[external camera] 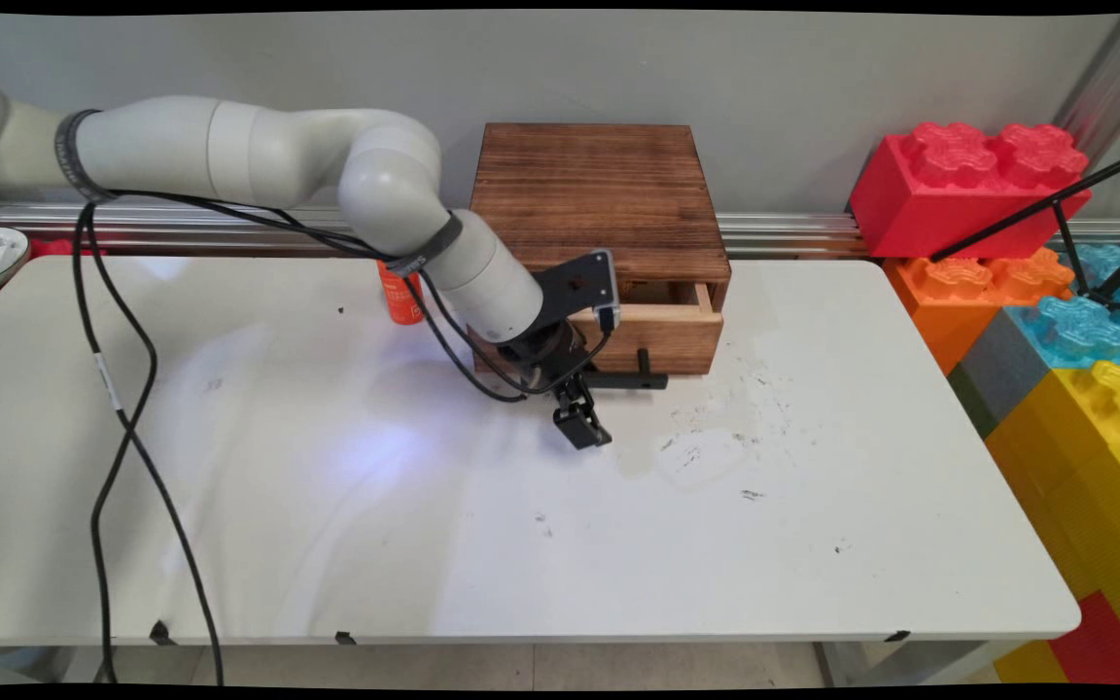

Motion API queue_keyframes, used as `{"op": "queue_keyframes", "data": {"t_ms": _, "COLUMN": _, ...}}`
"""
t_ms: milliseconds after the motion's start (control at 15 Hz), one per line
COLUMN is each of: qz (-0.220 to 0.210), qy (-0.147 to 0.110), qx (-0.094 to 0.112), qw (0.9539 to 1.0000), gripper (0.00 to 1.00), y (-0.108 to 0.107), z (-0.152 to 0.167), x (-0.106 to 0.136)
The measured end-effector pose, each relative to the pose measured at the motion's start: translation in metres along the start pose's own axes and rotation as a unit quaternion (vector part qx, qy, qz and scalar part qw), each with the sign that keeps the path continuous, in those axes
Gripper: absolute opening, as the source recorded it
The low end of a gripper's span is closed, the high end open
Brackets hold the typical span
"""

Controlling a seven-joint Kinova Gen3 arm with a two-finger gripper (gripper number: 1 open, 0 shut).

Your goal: Open the drawer

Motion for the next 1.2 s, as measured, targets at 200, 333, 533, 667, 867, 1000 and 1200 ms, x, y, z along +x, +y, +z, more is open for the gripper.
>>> {"op": "queue_keyframes", "data": {"t_ms": 200, "qz": -0.003, "qy": -0.002, "qx": -0.009, "qw": 1.0, "gripper": 1.0, "y": 0.015, "z": -0.005, "x": -0.002}}
{"op": "queue_keyframes", "data": {"t_ms": 333, "qz": -0.004, "qy": -0.001, "qx": -0.014, "qw": 0.9999, "gripper": 1.0, "y": 0.023, "z": -0.007, "x": -0.001}}
{"op": "queue_keyframes", "data": {"t_ms": 533, "qz": -0.006, "qy": 0.0, "qx": -0.022, "qw": 0.9997, "gripper": 1.0, "y": 0.038, "z": -0.011, "x": 0.0}}
{"op": "queue_keyframes", "data": {"t_ms": 667, "qz": -0.007, "qy": 0.001, "qx": -0.029, "qw": 0.9996, "gripper": 1.0, "y": 0.049, "z": -0.013, "x": 0.0}}
{"op": "queue_keyframes", "data": {"t_ms": 867, "qz": -0.007, "qy": 0.003, "qx": -0.038, "qw": 0.9993, "gripper": 1.0, "y": 0.064, "z": -0.016, "x": 0.0}}
{"op": "queue_keyframes", "data": {"t_ms": 1000, "qz": -0.007, "qy": 0.004, "qx": -0.042, "qw": 0.9991, "gripper": 1.0, "y": 0.073, "z": -0.019, "x": 0.0}}
{"op": "queue_keyframes", "data": {"t_ms": 1200, "qz": -0.007, "qy": 0.005, "qx": -0.047, "qw": 0.9988, "gripper": 1.0, "y": 0.084, "z": -0.022, "x": -0.001}}
